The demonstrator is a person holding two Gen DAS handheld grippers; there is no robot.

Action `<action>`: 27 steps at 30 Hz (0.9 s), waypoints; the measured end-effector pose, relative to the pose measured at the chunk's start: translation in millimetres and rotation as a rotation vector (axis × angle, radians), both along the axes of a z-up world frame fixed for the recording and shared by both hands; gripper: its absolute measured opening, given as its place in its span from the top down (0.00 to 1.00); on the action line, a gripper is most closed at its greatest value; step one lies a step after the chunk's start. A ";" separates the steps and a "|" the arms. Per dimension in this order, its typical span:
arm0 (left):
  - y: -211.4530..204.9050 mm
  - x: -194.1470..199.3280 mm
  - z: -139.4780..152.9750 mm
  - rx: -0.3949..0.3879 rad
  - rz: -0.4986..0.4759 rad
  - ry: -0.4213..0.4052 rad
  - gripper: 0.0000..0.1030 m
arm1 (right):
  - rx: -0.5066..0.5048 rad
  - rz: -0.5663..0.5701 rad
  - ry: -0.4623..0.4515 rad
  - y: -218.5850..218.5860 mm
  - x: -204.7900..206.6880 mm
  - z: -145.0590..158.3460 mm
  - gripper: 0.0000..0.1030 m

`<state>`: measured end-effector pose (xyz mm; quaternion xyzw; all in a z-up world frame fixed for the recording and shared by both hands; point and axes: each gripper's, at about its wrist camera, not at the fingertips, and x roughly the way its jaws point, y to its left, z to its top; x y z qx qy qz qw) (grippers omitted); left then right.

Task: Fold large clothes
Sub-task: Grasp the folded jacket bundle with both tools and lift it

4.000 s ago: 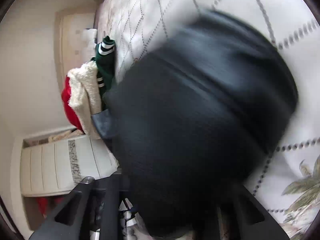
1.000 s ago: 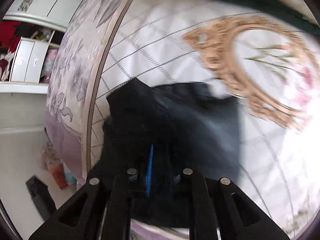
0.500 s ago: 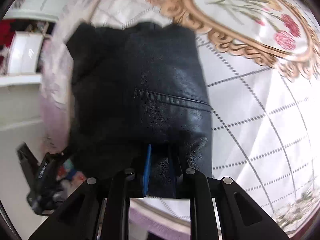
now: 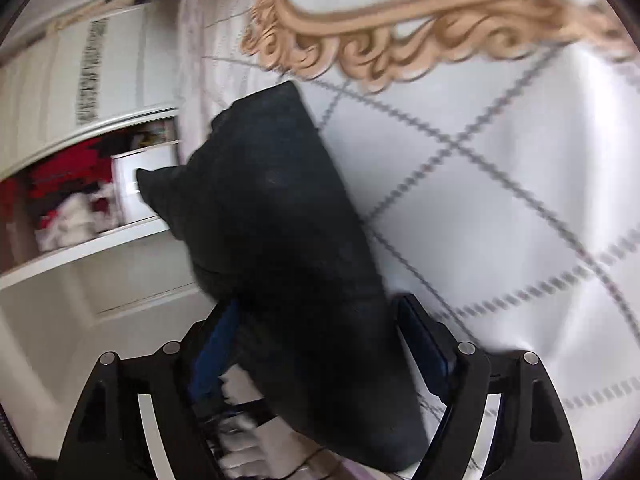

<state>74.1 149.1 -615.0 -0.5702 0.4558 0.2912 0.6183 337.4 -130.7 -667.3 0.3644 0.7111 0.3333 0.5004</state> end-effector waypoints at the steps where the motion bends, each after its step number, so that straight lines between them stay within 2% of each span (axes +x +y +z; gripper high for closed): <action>1: -0.3 6.2 1.7 0.021 -0.012 -0.015 0.03 | 0.027 0.025 -0.010 7.3 2.2 -0.9 0.13; 2: -0.3 10.6 4.3 0.039 -0.021 -0.028 0.03 | 0.046 0.056 -0.022 16.7 2.3 -1.2 0.07; 3: -0.7 15.5 7.1 0.062 -0.028 -0.035 0.05 | 0.043 0.111 -0.037 29.1 3.2 -0.7 0.06; 4: -1.2 20.8 10.7 0.090 -0.035 -0.049 0.14 | 0.035 0.157 -0.055 39.6 3.6 0.7 0.05; 5: 1.8 27.7 13.0 0.115 -0.038 -0.046 0.17 | 0.023 0.185 -0.077 47.6 3.4 3.0 0.06; 6: 1.6 32.7 15.8 0.148 -0.040 -0.041 0.26 | 0.014 0.184 -0.089 52.4 2.6 3.9 0.09; 7: 1.7 35.9 20.0 0.193 -0.039 -0.043 0.41 | -0.007 0.157 -0.101 53.9 2.0 5.2 0.15; 8: 3.2 36.1 25.7 0.231 -0.036 -0.049 0.48 | -0.014 0.126 -0.098 53.0 1.9 5.4 0.28; 10: 8.9 38.5 33.8 0.274 -0.047 -0.078 0.60 | -0.010 0.076 -0.092 55.7 -0.5 6.9 0.36; 15: 17.1 50.9 55.7 0.319 -0.084 -0.089 0.71 | 0.010 0.005 -0.100 62.2 -9.2 27.2 0.51; 21: 18.0 53.7 87.2 0.317 -0.111 -0.117 0.74 | 0.036 -0.016 -0.146 50.8 -5.3 77.5 0.56; 27: 4.9 88.7 129.2 0.342 -0.160 -0.172 0.74 | 0.063 -0.046 -0.202 24.9 22.8 129.9 0.57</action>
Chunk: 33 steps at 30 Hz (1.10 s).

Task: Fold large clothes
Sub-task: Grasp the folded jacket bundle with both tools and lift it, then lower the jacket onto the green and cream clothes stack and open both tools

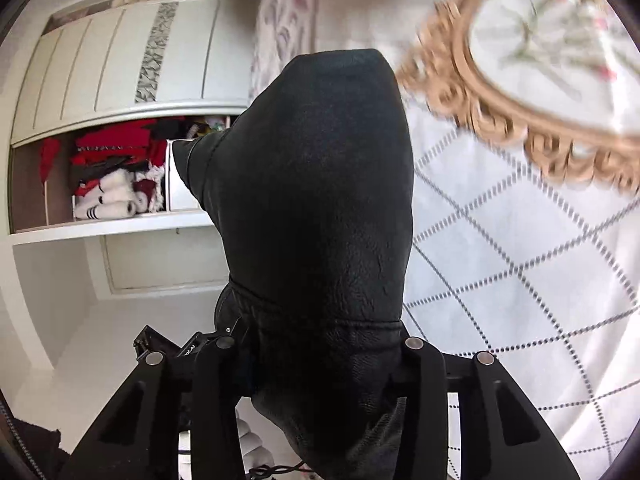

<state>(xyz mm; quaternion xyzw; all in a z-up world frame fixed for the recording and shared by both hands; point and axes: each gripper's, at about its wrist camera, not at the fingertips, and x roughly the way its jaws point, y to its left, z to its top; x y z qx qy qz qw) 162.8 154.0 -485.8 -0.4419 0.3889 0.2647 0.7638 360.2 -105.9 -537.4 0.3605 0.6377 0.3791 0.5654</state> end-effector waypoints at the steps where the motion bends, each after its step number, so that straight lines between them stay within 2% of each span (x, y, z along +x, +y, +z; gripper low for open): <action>1: -2.5 11.0 9.2 0.003 -0.014 -0.013 0.74 | 0.007 -0.015 -0.007 -7.2 9.6 12.3 0.57; 8: -23.1 107.4 67.1 0.032 -0.113 -0.099 0.74 | 0.047 -0.114 -0.082 -46.8 91.8 88.7 0.58; 14: -54.2 223.1 113.6 0.022 -0.193 -0.209 0.74 | 0.056 -0.178 -0.199 -97.9 213.4 166.9 0.58; 17: -71.3 280.2 126.2 0.019 -0.227 -0.268 0.74 | 0.050 -0.204 -0.238 -128.1 277.5 188.9 0.58; 19: -84.7 316.9 124.7 0.011 -0.255 -0.296 0.74 | 0.036 -0.208 -0.253 -148.2 313.4 193.0 0.58; 21: -96.1 347.8 112.4 0.003 -0.278 -0.307 0.74 | 0.024 -0.208 -0.242 -165.8 351.9 187.9 0.58; 23: -108.9 374.0 86.9 -0.007 -0.307 -0.289 0.74 | -0.001 -0.213 -0.208 -185.3 388.9 167.6 0.58; 25: -118.1 396.5 50.4 -0.033 -0.332 -0.236 0.74 | -0.041 -0.202 -0.159 -201.1 418.2 132.9 0.58; 27: -122.5 407.3 16.1 -0.061 -0.349 -0.180 0.72 | -0.090 -0.194 -0.116 -212.0 436.3 100.7 0.53; 28: -123.5 409.9 -0.5 -0.068 -0.360 -0.166 0.64 | -0.105 -0.201 -0.092 -218.0 441.8 84.0 0.51; 29: -123.8 411.6 -8.2 -0.070 -0.372 -0.155 0.61 | -0.121 -0.202 -0.087 -219.8 444.4 72.5 0.44; 30: -126.0 412.1 -13.3 -0.068 -0.390 -0.151 0.53 | -0.140 -0.194 -0.096 -219.8 443.8 66.5 0.36; 31: -126.8 413.6 -14.7 -0.050 -0.415 -0.148 0.46 | -0.167 -0.188 -0.106 -217.6 441.9 64.3 0.33; 33: -125.0 414.1 -12.4 -0.036 -0.457 -0.143 0.44 | -0.186 -0.198 -0.109 -218.3 441.6 69.3 0.27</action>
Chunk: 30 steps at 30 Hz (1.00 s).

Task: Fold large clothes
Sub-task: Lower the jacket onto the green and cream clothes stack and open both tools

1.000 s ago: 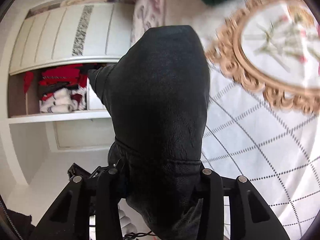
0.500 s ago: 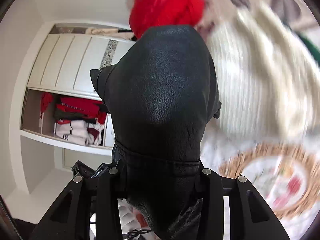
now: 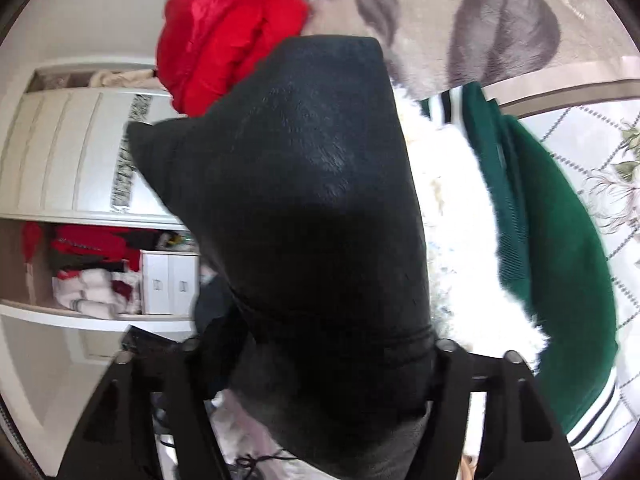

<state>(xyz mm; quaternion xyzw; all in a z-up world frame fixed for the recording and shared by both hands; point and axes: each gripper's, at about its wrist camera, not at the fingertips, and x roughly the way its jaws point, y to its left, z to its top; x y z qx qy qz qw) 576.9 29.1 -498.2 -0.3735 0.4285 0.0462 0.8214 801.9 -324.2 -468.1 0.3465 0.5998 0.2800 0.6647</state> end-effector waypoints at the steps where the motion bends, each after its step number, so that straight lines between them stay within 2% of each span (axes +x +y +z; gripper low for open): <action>1: 0.9 1.3 4.2 0.007 -0.020 0.009 0.40 | -0.044 0.002 -0.012 1.3 -0.7 5.3 0.25; 2: -2.2 1.4 6.5 0.032 -0.036 0.025 0.36 | -0.098 -0.001 -0.025 1.3 -4.1 9.7 0.19; 3: -5.9 2.0 14.9 0.089 -0.059 0.044 0.26 | -0.188 -0.011 -0.048 6.7 -10.4 19.9 0.12; 4: -13.2 2.6 21.8 0.134 -0.081 0.048 0.16 | -0.321 -0.028 -0.091 12.7 -18.8 31.6 0.09; 6: -29.4 2.0 37.3 0.285 -0.133 0.063 0.10 | -0.509 -0.044 -0.160 27.3 -41.2 48.0 0.07; 8: -46.3 -2.5 54.0 0.424 -0.178 0.068 0.09 | -0.748 -0.047 -0.232 42.8 -65.0 68.8 0.06; 9: -53.0 -6.7 61.5 0.463 -0.200 0.067 0.09 | -0.837 -0.048 -0.264 49.5 -76.1 78.3 0.05; 12: -62.0 -19.8 78.3 0.517 -0.237 0.071 0.07 | -1.010 -0.073 -0.339 63.8 -111.7 107.1 0.02; 14: -71.9 -38.7 98.4 0.562 -0.269 0.067 0.07 | -1.054 -0.093 -0.358 66.6 -134.5 126.8 0.02; 17: -80.5 -63.2 128.2 0.612 -0.303 0.041 0.05 | -1.057 -0.131 -0.356 70.9 -164.1 160.8 0.02; 20: -86.9 -94.8 166.9 0.600 -0.335 0.022 0.04 | -1.040 -0.167 -0.343 64.4 -217.7 199.3 0.02; 23: -90.8 -131.1 211.9 0.594 -0.344 0.010 0.03 | -1.053 -0.192 -0.362 71.1 -281.8 252.2 0.02; 27: -89.0 -186.2 283.7 0.585 -0.346 -0.025 0.02 | -1.073 -0.238 -0.406 76.1 -361.2 341.3 0.02; 30: -85.3 -219.2 323.8 0.575 -0.353 -0.039 0.02 | -1.071 -0.277 -0.436 76.3 -409.7 400.1 0.02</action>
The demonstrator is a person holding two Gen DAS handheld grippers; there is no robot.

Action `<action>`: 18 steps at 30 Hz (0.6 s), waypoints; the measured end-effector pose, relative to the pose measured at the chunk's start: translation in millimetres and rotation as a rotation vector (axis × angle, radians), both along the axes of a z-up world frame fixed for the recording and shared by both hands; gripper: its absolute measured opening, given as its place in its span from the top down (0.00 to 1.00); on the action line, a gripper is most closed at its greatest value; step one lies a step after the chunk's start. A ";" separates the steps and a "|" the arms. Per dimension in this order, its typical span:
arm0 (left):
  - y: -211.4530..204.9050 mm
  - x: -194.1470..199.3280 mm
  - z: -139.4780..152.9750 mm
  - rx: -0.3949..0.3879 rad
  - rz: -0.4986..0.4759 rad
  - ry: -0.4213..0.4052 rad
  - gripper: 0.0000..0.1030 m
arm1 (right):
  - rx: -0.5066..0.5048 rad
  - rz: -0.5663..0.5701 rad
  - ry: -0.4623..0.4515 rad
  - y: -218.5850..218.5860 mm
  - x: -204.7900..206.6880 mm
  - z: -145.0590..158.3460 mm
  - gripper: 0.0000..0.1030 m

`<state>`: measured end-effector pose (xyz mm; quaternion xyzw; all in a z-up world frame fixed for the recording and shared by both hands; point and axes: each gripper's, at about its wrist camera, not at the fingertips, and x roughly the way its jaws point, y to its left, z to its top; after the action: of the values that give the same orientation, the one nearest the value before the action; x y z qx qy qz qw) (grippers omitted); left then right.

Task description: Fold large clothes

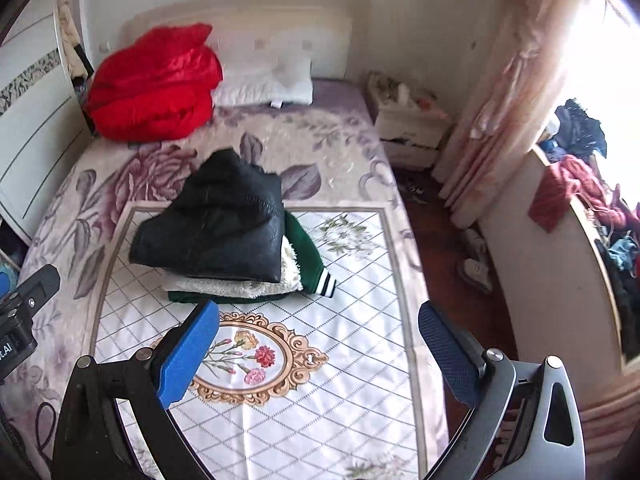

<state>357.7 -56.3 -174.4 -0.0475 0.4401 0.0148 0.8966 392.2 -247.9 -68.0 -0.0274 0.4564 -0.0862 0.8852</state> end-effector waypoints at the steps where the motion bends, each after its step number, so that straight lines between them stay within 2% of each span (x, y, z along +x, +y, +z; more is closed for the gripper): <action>1: 1.3 -14.6 17.2 0.002 -0.003 -0.008 0.02 | 0.001 0.000 -0.011 1.0 -14.1 15.0 0.02; 4: 5.0 -49.9 55.3 -0.005 -0.014 -0.016 0.02 | -0.007 -0.003 -0.057 4.3 -63.2 69.3 0.02; 9: 3.7 -104.3 102.9 0.039 -0.028 -0.064 0.02 | -0.009 -0.009 -0.122 7.9 -138.7 143.4 0.02; 13: 3.0 -138.9 127.8 0.061 -0.052 -0.088 0.02 | -0.004 -0.005 -0.162 11.3 -186.2 183.7 0.02; 18: 4.8 -167.9 146.7 0.065 -0.066 -0.104 0.02 | 0.001 0.004 -0.196 15.7 -226.0 214.8 0.02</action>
<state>189.8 -51.4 -27.7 -0.0044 0.3936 -0.0029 0.9193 166.2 -232.2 146.8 -0.0190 0.3674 -0.0864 0.9258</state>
